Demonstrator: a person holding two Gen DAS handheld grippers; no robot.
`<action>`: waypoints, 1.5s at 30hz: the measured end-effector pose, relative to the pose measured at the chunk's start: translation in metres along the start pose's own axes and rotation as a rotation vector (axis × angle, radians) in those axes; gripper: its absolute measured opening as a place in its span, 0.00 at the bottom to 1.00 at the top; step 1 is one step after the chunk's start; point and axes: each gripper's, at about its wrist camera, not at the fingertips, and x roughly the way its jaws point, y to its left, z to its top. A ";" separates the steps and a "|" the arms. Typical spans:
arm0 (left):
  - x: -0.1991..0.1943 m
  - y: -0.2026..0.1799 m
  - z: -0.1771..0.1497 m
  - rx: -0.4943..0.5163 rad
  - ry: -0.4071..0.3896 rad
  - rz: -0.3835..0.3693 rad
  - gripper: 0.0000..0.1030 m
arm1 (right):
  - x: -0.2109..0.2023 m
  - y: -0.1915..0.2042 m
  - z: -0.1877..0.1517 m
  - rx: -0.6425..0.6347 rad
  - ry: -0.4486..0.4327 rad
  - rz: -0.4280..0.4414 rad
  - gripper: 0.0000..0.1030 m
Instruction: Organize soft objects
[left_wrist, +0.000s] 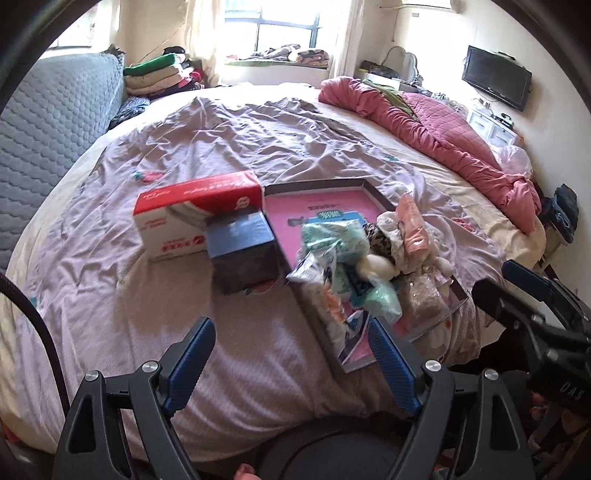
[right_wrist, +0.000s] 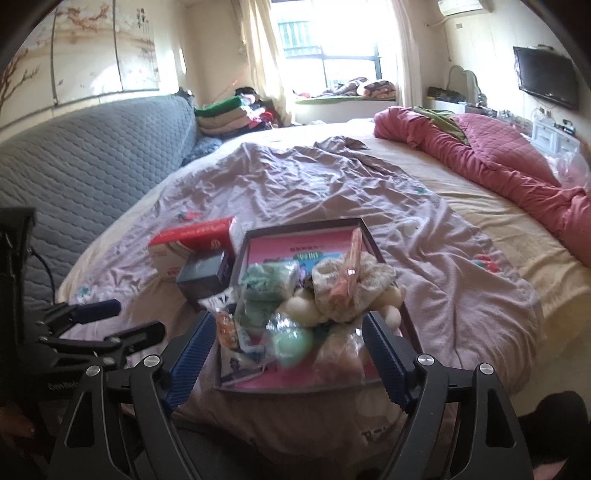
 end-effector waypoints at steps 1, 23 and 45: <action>-0.001 0.001 -0.002 0.001 0.003 0.012 0.82 | 0.000 0.002 -0.001 -0.011 0.004 -0.008 0.81; -0.021 0.002 -0.035 -0.017 0.053 0.076 0.82 | -0.017 0.017 -0.030 -0.005 0.052 -0.029 0.81; -0.019 0.000 -0.038 -0.020 0.069 0.112 0.82 | -0.007 0.011 -0.039 0.028 0.088 -0.024 0.81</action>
